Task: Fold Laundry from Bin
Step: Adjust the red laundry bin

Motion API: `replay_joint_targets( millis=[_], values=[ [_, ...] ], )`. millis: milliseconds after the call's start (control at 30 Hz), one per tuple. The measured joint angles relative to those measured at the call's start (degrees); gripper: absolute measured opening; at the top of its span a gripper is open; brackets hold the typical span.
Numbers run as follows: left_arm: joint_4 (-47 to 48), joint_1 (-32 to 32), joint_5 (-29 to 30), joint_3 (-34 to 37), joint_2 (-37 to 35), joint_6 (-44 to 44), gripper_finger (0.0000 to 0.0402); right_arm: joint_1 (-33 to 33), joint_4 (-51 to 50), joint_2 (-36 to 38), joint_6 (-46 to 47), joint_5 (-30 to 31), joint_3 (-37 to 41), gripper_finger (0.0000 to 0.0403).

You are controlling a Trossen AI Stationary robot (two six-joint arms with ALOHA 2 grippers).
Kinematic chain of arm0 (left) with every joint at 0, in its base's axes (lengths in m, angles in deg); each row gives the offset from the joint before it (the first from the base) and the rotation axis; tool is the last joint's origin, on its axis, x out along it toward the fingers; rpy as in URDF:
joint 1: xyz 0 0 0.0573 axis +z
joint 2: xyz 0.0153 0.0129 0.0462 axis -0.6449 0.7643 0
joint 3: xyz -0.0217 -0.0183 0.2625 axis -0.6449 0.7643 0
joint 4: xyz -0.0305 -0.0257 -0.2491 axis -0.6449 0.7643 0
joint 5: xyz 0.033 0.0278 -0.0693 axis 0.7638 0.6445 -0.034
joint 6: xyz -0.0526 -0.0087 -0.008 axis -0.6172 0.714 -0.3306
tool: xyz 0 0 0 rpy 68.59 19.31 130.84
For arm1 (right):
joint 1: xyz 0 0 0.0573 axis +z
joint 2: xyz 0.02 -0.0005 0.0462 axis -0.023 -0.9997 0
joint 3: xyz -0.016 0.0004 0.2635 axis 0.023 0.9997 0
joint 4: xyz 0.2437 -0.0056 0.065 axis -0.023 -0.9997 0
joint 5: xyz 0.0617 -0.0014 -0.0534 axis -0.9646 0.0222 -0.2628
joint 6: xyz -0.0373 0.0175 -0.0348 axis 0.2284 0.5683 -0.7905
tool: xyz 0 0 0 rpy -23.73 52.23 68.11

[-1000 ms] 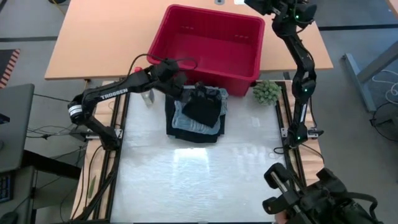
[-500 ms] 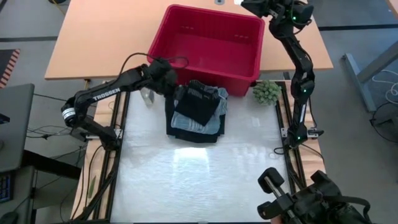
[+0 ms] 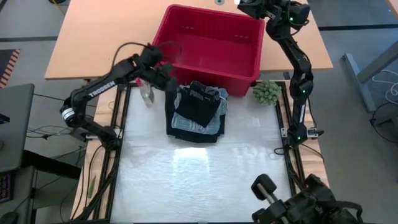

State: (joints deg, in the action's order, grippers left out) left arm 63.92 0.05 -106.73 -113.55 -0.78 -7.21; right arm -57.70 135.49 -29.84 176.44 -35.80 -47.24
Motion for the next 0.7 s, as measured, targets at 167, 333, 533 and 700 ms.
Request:
replay_joint_targets(
  millis=[167, 333, 533, 700],
  values=[
    [3.26, 0.18, 4.73, -6.89, -1.55, 6.97, 0.0206, 4.72, -0.42, 0.00, 0.36, -0.64, 0.00, 0.0031],
    [4.53, -3.91, 9.36, -11.92, -4.06, 11.76, 0.0206, 13.49, 2.85, -0.06, 2.13, -1.75, 0.05, 0.0031],
    [12.74, -14.29, 23.80, -11.63, -7.50, 15.06, 0.0206, 24.96, 18.79, 0.13, 9.02, -2.64, 4.37, 0.0023],
    [16.05, -21.62, 32.36, -6.71, -9.49, 13.12, 0.0206, 34.87, 21.14, -0.04, 9.57, -2.61, 14.31, 0.0027]
  ],
)
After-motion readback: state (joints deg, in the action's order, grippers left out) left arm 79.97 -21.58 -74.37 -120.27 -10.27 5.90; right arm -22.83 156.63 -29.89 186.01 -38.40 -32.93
